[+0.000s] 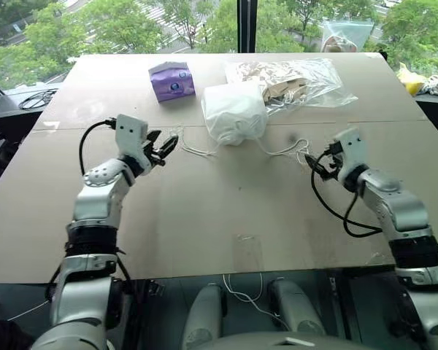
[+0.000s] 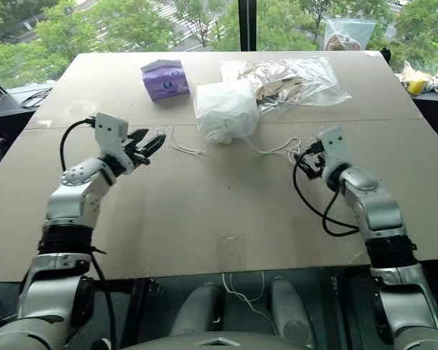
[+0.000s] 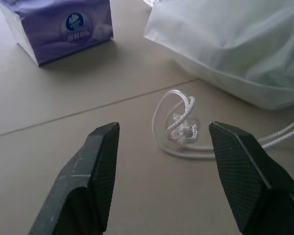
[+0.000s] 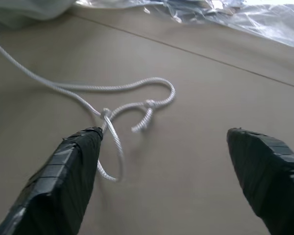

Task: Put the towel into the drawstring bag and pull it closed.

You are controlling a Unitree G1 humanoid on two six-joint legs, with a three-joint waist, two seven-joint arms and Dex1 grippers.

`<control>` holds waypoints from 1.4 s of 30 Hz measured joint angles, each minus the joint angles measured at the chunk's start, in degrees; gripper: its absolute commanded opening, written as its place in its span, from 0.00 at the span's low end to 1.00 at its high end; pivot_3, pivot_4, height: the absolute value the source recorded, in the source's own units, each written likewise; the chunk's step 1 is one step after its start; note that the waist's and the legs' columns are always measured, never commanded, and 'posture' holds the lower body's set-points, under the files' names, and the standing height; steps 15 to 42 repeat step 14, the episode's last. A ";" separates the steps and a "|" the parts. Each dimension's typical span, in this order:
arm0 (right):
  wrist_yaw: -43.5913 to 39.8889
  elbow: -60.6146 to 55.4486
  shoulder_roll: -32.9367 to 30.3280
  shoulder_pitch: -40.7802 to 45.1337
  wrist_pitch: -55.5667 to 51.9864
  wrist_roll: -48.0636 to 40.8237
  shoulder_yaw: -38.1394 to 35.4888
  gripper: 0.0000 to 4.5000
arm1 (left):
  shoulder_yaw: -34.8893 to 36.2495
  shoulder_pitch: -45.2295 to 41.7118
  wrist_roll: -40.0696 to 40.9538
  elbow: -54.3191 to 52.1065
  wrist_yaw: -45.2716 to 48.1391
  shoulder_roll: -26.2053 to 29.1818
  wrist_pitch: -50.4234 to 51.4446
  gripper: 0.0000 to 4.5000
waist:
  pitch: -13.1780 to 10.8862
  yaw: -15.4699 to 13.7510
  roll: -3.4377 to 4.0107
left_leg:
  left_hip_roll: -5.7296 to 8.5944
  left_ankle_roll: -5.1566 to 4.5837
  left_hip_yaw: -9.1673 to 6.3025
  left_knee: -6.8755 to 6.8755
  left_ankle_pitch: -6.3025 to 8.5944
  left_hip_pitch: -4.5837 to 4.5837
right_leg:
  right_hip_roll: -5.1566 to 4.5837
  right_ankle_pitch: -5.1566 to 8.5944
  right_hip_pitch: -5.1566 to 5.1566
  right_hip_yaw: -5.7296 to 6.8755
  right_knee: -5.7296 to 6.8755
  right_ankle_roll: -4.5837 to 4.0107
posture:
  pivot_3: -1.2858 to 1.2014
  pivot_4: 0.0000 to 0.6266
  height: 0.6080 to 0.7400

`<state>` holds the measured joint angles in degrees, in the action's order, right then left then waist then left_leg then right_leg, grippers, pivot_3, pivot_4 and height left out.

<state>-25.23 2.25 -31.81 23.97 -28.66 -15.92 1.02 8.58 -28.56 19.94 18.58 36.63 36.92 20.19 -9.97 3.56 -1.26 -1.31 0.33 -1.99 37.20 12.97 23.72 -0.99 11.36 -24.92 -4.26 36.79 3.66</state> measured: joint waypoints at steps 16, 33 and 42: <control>-24.32 0.01 -8.07 -11.81 13.10 -5.85 -6.78 1.00 | 0.42 21.26 5.15 -19.43 14.35 5.59 8.61 0.79 | -0.03 -0.31 -0.04 | -0.05 -0.01 0.08 0.21 0.00 -0.15 | -0.02 0.17 0.15 -0.03 0.01 -0.17 | 0.52 0.24 1.00; -24.32 0.01 -8.07 -11.81 13.10 -5.85 -6.78 1.00 | 0.42 21.26 5.15 -19.43 14.35 5.59 8.61 0.79 | -0.03 -0.31 -0.04 | -0.05 -0.01 0.08 0.21 0.00 -0.15 | -0.02 0.17 0.15 -0.03 0.01 -0.17 | 0.52 0.24 1.00; -24.32 0.01 -8.07 -11.81 13.10 -5.85 -6.78 1.00 | 0.42 21.26 5.15 -19.43 14.35 5.59 8.61 0.79 | -0.03 -0.31 -0.04 | -0.05 -0.01 0.08 0.21 0.00 -0.15 | -0.02 0.17 0.15 -0.03 0.01 -0.17 | 0.52 0.24 1.00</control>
